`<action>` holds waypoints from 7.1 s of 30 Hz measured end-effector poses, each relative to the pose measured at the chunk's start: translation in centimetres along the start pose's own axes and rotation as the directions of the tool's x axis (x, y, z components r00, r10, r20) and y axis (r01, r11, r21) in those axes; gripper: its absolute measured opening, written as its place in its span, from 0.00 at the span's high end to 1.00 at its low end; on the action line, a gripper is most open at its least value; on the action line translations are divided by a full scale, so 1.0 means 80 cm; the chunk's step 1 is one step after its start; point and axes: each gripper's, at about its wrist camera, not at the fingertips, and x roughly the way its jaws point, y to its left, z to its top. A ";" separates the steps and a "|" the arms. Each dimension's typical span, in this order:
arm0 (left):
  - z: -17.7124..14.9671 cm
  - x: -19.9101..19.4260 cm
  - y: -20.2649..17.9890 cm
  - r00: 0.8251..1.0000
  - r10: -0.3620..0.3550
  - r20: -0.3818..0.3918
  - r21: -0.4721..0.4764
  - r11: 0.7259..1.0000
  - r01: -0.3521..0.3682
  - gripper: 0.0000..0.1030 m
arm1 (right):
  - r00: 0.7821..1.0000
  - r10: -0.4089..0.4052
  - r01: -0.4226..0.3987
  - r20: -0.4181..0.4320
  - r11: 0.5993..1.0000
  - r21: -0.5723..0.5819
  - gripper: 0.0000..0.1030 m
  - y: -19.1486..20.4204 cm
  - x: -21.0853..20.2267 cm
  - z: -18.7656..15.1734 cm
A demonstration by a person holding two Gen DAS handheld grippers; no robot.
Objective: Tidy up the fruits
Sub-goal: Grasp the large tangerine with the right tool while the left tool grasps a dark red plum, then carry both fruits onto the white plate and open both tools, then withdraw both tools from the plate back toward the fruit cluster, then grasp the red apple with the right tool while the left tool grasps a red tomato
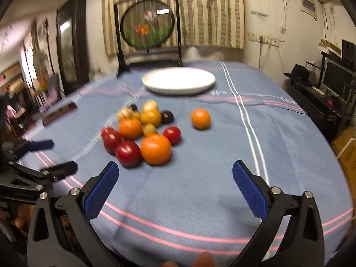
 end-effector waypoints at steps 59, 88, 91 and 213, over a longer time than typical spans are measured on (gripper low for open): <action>0.062 0.105 0.000 0.952 -0.291 -0.097 -0.057 0.956 0.287 0.60 | 0.931 0.283 -0.211 -0.232 0.933 0.291 0.56 -0.047 0.091 0.030; 0.104 0.063 -0.003 0.970 -0.239 -0.045 0.047 0.969 0.241 0.60 | 0.963 0.229 -0.202 -0.141 0.962 0.184 0.56 -0.046 0.089 0.111; 0.145 0.072 0.015 0.966 -0.256 -0.028 0.034 0.966 0.257 0.60 | 0.971 0.206 -0.186 -0.122 0.970 0.154 0.56 -0.045 0.115 0.144; 0.069 0.130 0.024 0.964 -0.207 -0.167 0.117 0.967 0.228 0.72 | 0.933 0.258 -0.260 -0.250 0.965 0.024 0.61 0.040 0.117 0.051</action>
